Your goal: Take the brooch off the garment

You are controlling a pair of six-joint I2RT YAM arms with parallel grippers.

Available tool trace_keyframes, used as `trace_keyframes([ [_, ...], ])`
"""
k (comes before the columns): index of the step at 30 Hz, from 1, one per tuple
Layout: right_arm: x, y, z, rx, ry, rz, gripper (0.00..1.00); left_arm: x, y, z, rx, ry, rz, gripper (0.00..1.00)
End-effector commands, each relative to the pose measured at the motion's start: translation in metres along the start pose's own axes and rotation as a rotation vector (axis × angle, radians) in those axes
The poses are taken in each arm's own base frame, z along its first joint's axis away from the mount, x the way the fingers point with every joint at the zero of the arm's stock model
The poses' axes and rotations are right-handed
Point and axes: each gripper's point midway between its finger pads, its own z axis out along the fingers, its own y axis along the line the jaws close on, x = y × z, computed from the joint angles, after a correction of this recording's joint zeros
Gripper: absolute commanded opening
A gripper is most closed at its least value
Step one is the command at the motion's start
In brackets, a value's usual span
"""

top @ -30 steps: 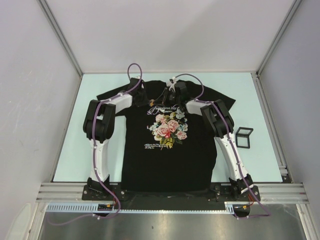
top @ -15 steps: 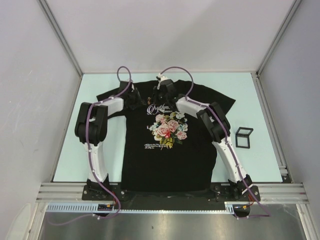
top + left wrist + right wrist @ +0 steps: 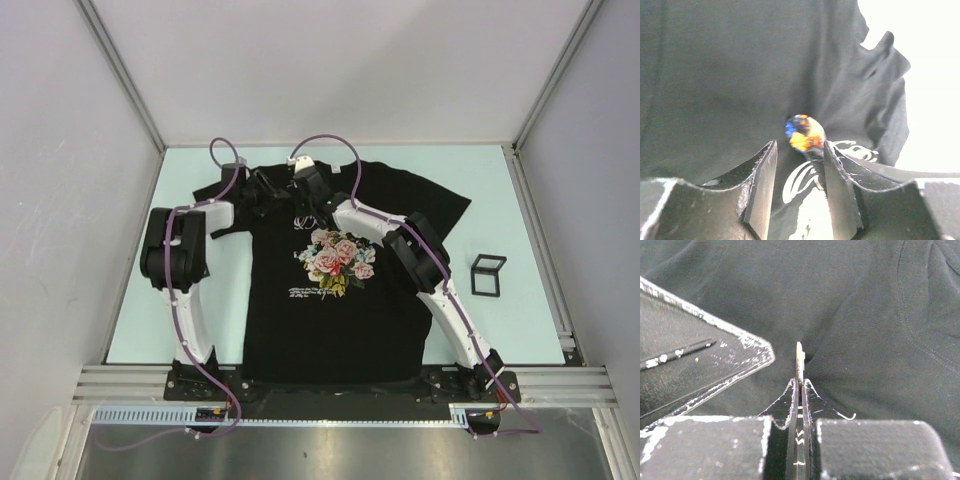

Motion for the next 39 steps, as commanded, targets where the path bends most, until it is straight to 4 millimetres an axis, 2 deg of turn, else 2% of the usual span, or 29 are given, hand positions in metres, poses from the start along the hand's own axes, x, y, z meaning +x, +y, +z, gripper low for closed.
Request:
trace_keyframes([
  [1, 0.005, -0.007, -0.005, 0.03, 0.037, -0.057, 0.0, -0.014, -0.036, 0.006, 0.112, -0.021, -0.033, 0.48],
  [3, 0.006, -0.007, -0.005, 0.022, 0.034, -0.059, 0.0, -0.004, -0.035, 0.016, 0.103, 0.012, -0.022, 0.49],
  [6, 0.006, -0.003, -0.007, 0.006, 0.028, -0.064, 0.0, 0.002, -0.041, 0.025, 0.109, 0.033, -0.017, 0.5],
  [10, 0.005, -0.002, -0.007, -0.003, 0.022, -0.064, 0.0, 0.008, -0.036, 0.033, 0.08, 0.053, 0.002, 0.52],
  [16, -0.001, 0.001, -0.008, -0.013, 0.005, -0.068, 0.0, 0.01, -0.025, 0.034, 0.027, 0.056, 0.049, 0.45],
  [20, -0.003, 0.003, -0.01, -0.022, -0.001, -0.068, 0.02, 0.011, -0.025, 0.032, 0.034, 0.065, 0.076, 0.35],
  [24, -0.009, 0.002, -0.013, -0.04, -0.006, -0.044, 0.13, 0.011, -0.022, 0.029, 0.025, 0.059, 0.119, 0.24],
  [25, -0.012, 0.003, -0.014, -0.053, -0.012, -0.027, 0.22, 0.012, -0.02, 0.028, 0.019, 0.061, 0.126, 0.2],
  [27, -0.01, 0.006, -0.018, -0.105, -0.003, 0.008, 0.26, 0.011, -0.019, 0.026, 0.01, 0.057, 0.145, 0.17],
  [28, -0.023, 0.003, -0.024, -0.12, -0.03, 0.048, 0.29, 0.01, -0.019, 0.025, 0.008, 0.053, 0.154, 0.15],
  [29, -0.02, -0.001, -0.027, -0.123, -0.027, 0.062, 0.31, 0.01, -0.018, 0.025, 0.006, 0.051, 0.161, 0.13],
  [31, -0.044, 0.001, -0.041, -0.189, -0.085, 0.105, 0.38, 0.011, -0.015, 0.023, -0.004, 0.052, 0.176, 0.12],
  [32, -0.034, 0.003, -0.045, -0.22, -0.068, 0.115, 0.4, 0.01, -0.014, 0.023, -0.01, 0.048, 0.18, 0.12],
  [33, -0.041, 0.003, -0.048, -0.243, -0.097, 0.126, 0.43, 0.01, -0.013, 0.022, -0.015, 0.049, 0.189, 0.1],
  [34, -0.054, -0.002, -0.057, -0.255, -0.125, 0.14, 0.45, 0.01, -0.012, 0.022, -0.017, 0.049, 0.196, 0.1],
  [35, -0.044, -0.001, -0.059, -0.278, -0.107, 0.159, 0.46, 0.01, -0.011, 0.021, -0.021, 0.049, 0.199, 0.09],
  [36, -0.052, -0.002, -0.063, -0.292, -0.138, 0.167, 0.48, 0.01, -0.012, 0.021, -0.02, 0.05, 0.206, 0.09],
  [39, -0.055, -0.01, -0.065, -0.308, -0.146, 0.202, 0.49, 0.009, -0.013, 0.02, -0.018, 0.044, 0.217, 0.06],
])
